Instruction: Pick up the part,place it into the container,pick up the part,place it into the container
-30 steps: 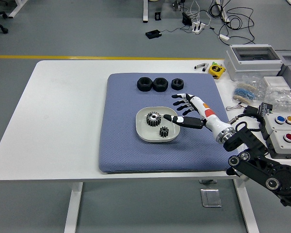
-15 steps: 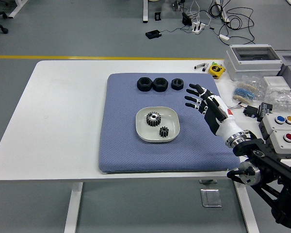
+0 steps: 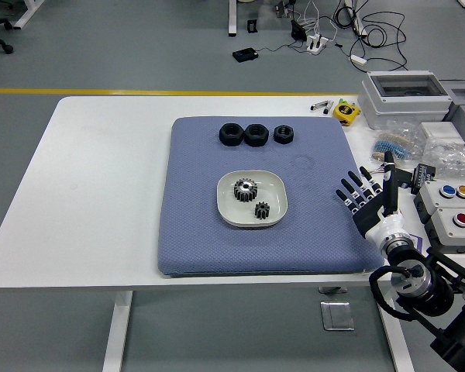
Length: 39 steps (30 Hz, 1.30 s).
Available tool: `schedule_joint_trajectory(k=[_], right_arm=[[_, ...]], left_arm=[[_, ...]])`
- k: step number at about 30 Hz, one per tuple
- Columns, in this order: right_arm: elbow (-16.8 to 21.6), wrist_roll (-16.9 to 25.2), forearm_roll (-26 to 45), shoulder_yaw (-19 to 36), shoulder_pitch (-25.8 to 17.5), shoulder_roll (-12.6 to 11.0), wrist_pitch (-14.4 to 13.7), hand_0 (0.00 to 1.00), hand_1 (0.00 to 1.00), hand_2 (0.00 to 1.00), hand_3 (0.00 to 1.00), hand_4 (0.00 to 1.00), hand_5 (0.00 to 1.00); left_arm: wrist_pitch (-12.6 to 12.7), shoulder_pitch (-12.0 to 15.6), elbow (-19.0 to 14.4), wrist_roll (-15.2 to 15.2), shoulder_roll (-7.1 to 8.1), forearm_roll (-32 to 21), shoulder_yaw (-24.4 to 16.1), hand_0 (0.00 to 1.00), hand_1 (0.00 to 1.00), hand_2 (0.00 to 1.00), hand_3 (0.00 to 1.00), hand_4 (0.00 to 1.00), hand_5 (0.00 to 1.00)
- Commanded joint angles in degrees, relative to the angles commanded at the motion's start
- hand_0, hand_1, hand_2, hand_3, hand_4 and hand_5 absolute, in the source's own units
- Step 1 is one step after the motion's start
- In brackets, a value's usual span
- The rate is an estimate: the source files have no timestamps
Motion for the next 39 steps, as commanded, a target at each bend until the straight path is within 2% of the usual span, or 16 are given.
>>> schedule_joint_trajectory(k=[1, 24, 25, 28, 30, 31, 34, 36, 37, 39], right_arm=[[-0.12, 0.22, 0.63, 0.36, -0.19, 0.08, 0.17, 0.949, 0.869, 0.880, 0.953, 0.998, 0.902], [0.01, 1.00, 2.66, 1.33, -0.85, 0.16, 0.61, 0.962, 0.869, 0.880, 0.943, 0.998, 0.942], [0.26, 1.33, 3.35, 1.34, -0.94, 0.10, 0.76, 0.795, 0.767, 0.807, 0.860, 0.998, 0.926], [1.59, 4.23, 8.26, 1.20, -1.30, -0.35, 1.88, 0.795, 0.767, 0.807, 0.860, 0.998, 0.926], [2.27, 4.41, 10.57, 1.31, -1.43, -0.72, 3.88, 0.795, 0.767, 0.807, 0.860, 0.998, 0.926], [2.71, 3.78, 10.15, 1.54, -1.41, -1.01, 4.67, 0.611, 0.663, 0.720, 0.701, 0.998, 0.830], [4.09, -0.51, 6.66, 2.81, -1.28, -1.97, 7.24, 0.611, 0.663, 0.720, 0.701, 0.998, 0.830], [5.63, -5.21, 2.17, 3.83, -1.16, -2.97, 7.18, 0.611, 0.663, 0.720, 0.701, 0.998, 0.830], [6.53, -7.45, -0.07, 4.20, -1.19, -3.54, 7.49, 0.505, 0.618, 0.705, 0.618, 0.932, 0.711], [9.00, -12.66, -5.24, 4.82, -1.19, -5.12, 8.77, 0.505, 0.618, 0.705, 0.618, 0.932, 0.711]], left_arm=[[-0.01, -0.02, -0.01, -0.05, 0.02, -0.13, 0.10, 0.532, 0.559, 0.655, 0.593, 0.585, 0.560], [-0.05, -0.09, 0.02, -0.17, 0.06, -0.49, 0.33, 0.533, 0.557, 0.655, 0.593, 0.585, 0.559], [-0.05, -0.10, 0.02, -0.19, 0.06, -0.51, 0.34, 0.533, 0.558, 0.654, 0.593, 0.585, 0.559], [-0.08, -0.19, 0.02, -0.28, 0.08, -0.73, 0.52, 0.533, 0.558, 0.654, 0.593, 0.585, 0.559], [-0.08, -0.25, 0.02, -0.34, 0.08, -0.94, 0.61, 0.533, 0.558, 0.654, 0.593, 0.585, 0.559], [-0.08, -0.28, 0.02, -0.37, 0.08, -1.04, 0.64, 0.533, 0.556, 0.654, 0.594, 0.585, 0.560], [-0.11, -0.39, 0.03, -0.40, 0.10, -1.10, 0.68, 0.533, 0.556, 0.654, 0.594, 0.585, 0.560], [-0.13, -0.45, 0.04, -0.39, 0.11, -1.01, 0.65, 0.533, 0.556, 0.654, 0.594, 0.585, 0.560], [-0.14, -0.48, 0.05, -0.36, 0.12, -0.90, 0.60, 0.533, 0.556, 0.654, 0.593, 0.585, 0.560], [-0.15, -0.47, 0.06, -0.37, 0.13, -0.92, 0.63, 0.533, 0.556, 0.654, 0.593, 0.585, 0.560]])
